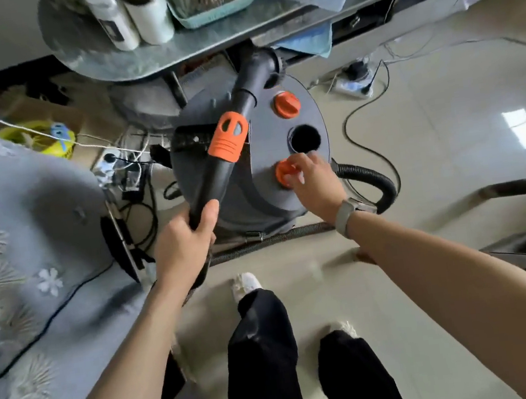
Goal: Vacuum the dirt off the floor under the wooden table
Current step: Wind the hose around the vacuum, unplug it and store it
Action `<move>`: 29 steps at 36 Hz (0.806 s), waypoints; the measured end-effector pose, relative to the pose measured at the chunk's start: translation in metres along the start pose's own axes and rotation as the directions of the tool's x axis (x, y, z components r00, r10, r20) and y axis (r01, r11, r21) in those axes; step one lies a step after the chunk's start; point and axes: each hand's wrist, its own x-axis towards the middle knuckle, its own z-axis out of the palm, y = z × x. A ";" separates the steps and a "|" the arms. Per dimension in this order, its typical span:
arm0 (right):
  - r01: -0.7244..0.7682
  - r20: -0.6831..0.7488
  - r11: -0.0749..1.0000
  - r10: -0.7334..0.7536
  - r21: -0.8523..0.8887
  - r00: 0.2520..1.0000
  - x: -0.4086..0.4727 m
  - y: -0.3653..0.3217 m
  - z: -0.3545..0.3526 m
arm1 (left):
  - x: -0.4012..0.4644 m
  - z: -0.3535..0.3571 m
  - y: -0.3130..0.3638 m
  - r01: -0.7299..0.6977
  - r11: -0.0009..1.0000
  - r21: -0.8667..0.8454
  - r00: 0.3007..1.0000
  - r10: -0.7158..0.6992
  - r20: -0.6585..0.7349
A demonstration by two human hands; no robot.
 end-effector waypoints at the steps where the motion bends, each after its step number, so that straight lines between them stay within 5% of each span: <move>1: 0.020 0.008 0.998 -0.020 -0.057 1.000 0.004 -0.002 0.001 | 0.009 -0.002 -0.001 -0.003 1.000 0.002 1.000 0.003 0.008; 9: 0.316 0.126 0.903 -0.292 -0.291 0.948 0.014 -0.002 -0.009 | 0.052 -0.003 -0.001 -0.011 1.000 -0.007 0.997 0.012 0.073; 15: 0.420 0.180 0.867 -0.383 -0.268 0.906 0.020 0.003 -0.020 | 0.063 -0.005 0.002 0.026 0.998 -0.053 0.994 -0.020 0.106; 19: 0.287 0.154 0.945 -0.264 -0.155 0.952 0.032 0.001 -0.031 | 0.067 -0.002 0.008 0.058 0.994 -0.090 0.992 -0.048 0.115; 24: 0.067 -0.106 0.995 -0.074 -0.071 0.992 0.075 -0.010 -0.041 | 0.073 0.005 0.014 0.086 0.990 -0.112 0.992 -0.075 0.097; 29: -0.025 -0.024 0.995 0.023 -0.092 0.999 0.117 -0.005 -0.037 | 0.077 0.011 0.017 0.066 0.994 -0.090 0.995 -0.059 0.076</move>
